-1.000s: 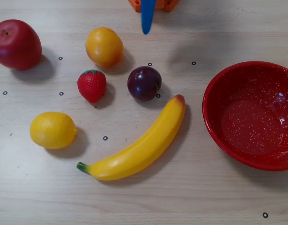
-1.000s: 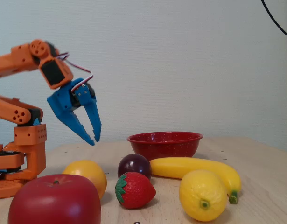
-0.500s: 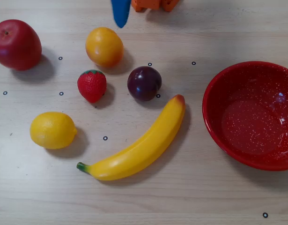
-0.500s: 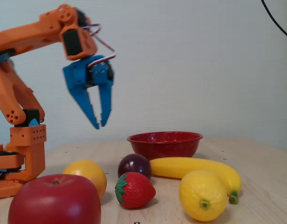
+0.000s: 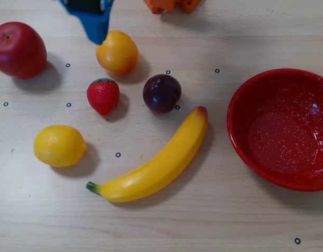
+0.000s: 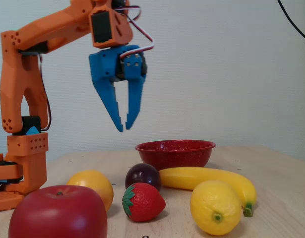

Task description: Put the lemon in the red bowl.

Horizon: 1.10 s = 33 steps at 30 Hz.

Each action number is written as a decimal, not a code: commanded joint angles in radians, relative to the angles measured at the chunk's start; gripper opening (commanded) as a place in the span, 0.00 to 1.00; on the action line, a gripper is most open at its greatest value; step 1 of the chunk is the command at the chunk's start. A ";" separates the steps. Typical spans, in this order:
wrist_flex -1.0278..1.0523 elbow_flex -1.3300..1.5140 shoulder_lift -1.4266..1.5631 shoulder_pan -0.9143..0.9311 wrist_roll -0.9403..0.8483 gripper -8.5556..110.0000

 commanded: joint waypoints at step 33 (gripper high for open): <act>0.009 -0.632 -0.555 -0.133 0.207 0.58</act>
